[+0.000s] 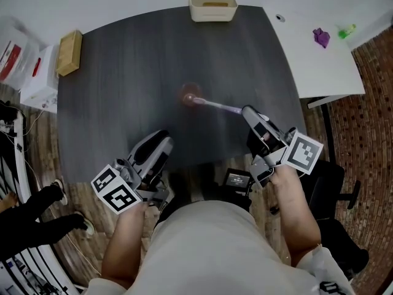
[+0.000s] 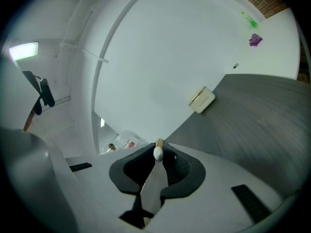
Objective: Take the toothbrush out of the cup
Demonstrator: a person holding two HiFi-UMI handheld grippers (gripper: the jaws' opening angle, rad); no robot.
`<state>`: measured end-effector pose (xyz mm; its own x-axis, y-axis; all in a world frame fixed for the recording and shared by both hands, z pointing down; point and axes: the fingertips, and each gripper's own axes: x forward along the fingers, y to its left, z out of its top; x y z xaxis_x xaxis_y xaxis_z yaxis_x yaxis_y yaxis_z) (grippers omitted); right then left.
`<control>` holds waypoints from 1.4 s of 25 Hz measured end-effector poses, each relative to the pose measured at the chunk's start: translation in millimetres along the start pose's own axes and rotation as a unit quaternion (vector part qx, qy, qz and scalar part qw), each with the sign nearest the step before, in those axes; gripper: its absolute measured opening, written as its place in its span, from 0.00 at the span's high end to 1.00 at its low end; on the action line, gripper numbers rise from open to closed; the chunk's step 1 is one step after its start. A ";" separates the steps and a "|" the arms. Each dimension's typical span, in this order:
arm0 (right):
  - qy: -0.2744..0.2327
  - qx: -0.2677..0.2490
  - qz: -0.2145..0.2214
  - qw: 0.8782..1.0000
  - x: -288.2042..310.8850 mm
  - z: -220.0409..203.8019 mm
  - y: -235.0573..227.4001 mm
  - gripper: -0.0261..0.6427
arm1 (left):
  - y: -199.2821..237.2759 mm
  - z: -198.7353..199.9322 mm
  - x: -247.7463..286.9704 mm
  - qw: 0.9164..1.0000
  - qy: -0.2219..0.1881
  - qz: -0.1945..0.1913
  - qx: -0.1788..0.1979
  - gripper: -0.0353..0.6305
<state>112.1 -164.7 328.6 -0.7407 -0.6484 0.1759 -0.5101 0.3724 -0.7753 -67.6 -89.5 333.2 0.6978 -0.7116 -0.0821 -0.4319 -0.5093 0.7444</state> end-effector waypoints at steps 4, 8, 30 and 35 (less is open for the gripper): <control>-0.001 0.003 -0.002 1.000 -4.3 0.5 3.6 0.88 | -5.1 -0.3 -4.7 1.000 0.000 -0.005 -0.011 0.82; -0.006 0.000 0.005 1.000 -9.9 2.5 12.7 0.88 | -13.3 -0.2 -10.5 1.000 0.000 -0.008 -0.013 0.82; -0.016 -0.003 0.016 1.000 -38.1 -6.7 41.8 0.88 | -50.8 1.9 -24.5 1.000 -0.002 -0.029 0.002 0.82; -0.020 -0.005 0.008 1.000 -42.1 -7.8 41.0 0.88 | -51.5 1.8 -26.2 1.000 -0.001 -0.026 0.001 0.82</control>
<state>119.0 -117.0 294.1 -0.7309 -0.6683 0.1384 -0.5029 0.3904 -0.7712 -64.6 -45.5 295.8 0.7181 -0.6852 -0.1215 -0.3969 -0.5467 0.7373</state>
